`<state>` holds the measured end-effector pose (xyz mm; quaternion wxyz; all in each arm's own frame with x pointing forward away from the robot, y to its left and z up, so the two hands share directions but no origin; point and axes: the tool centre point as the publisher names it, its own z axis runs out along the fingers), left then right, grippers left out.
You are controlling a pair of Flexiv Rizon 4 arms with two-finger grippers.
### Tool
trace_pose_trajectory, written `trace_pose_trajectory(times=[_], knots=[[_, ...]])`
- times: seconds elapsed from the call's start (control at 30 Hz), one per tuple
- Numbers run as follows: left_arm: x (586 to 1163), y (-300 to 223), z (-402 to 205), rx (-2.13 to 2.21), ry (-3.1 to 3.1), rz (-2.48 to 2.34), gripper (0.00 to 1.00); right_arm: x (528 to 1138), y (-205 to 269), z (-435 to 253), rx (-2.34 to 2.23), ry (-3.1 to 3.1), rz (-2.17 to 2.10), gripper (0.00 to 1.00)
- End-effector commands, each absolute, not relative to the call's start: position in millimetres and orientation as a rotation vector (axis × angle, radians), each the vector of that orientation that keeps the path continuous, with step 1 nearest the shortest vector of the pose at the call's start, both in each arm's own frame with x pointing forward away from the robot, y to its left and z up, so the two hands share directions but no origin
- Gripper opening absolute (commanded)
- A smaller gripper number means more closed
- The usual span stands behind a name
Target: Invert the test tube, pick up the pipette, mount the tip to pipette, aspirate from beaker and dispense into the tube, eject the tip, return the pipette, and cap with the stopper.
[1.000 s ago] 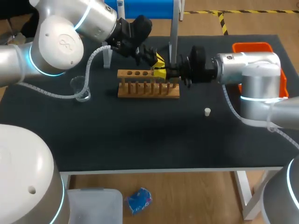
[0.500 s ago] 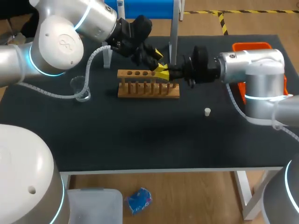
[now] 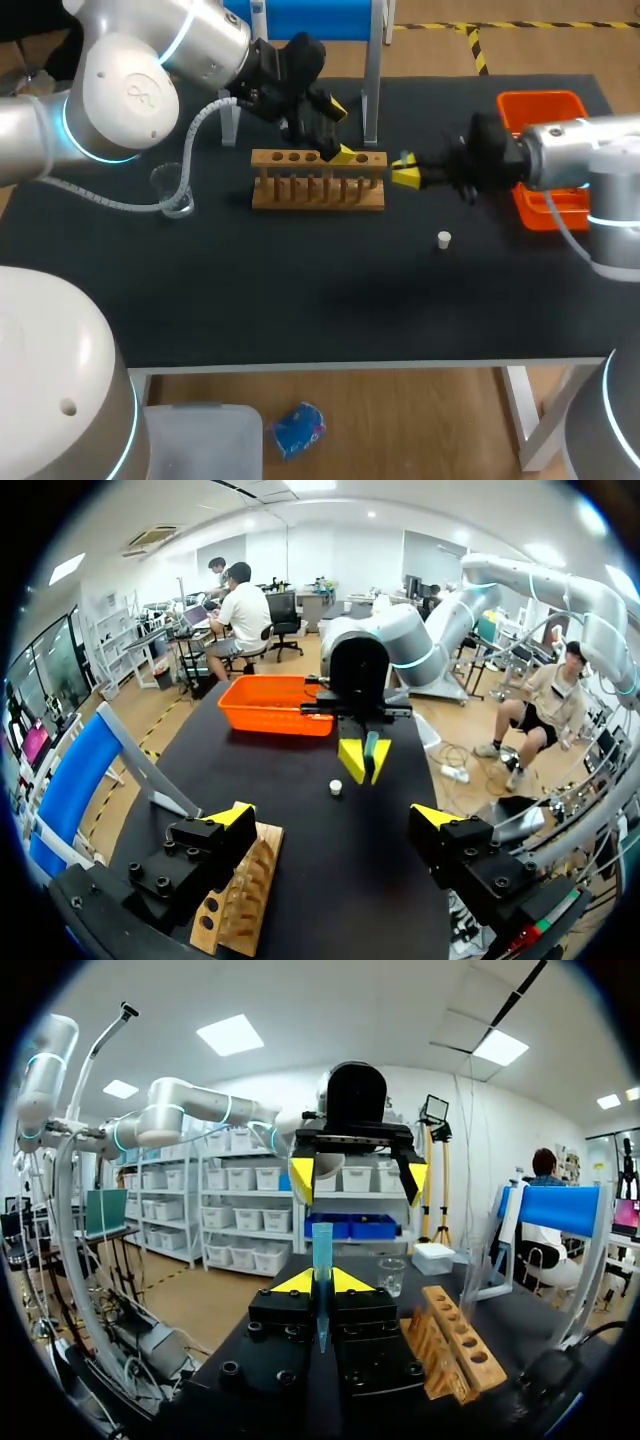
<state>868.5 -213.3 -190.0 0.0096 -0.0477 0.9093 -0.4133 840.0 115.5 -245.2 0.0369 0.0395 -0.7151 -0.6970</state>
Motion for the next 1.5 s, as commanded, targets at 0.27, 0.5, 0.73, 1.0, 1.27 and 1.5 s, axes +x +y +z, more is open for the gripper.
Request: trace_pose_trajectory(times=[0.27,0.5,0.73,1.0,1.27,1.5], knots=[[868,-212,-190,-0.146,2.839,-1.294,1.0,834,65,-252,0.108,-2.194,-2.169,0.0],[868,-212,-190,-0.146,2.839,-1.294,1.0,833,59,-259,0.092,-2.186,-2.191,0.0],[868,-212,-190,-0.146,2.839,-1.294,1.0,833,59,-260,0.08,-2.173,-2.209,0.0],[868,-212,-190,-0.146,2.839,-1.294,1.0,833,59,-260,0.08,-2.173,-2.209,0.0],[873,-204,-191,-0.184,2.829,-1.294,1.0,833,59,-260,0.08,-2.173,-2.209,0.0],[919,-91,-206,-0.653,2.649,-1.253,1.0,833,59,-260,0.08,-2.173,-2.209,0.0]])
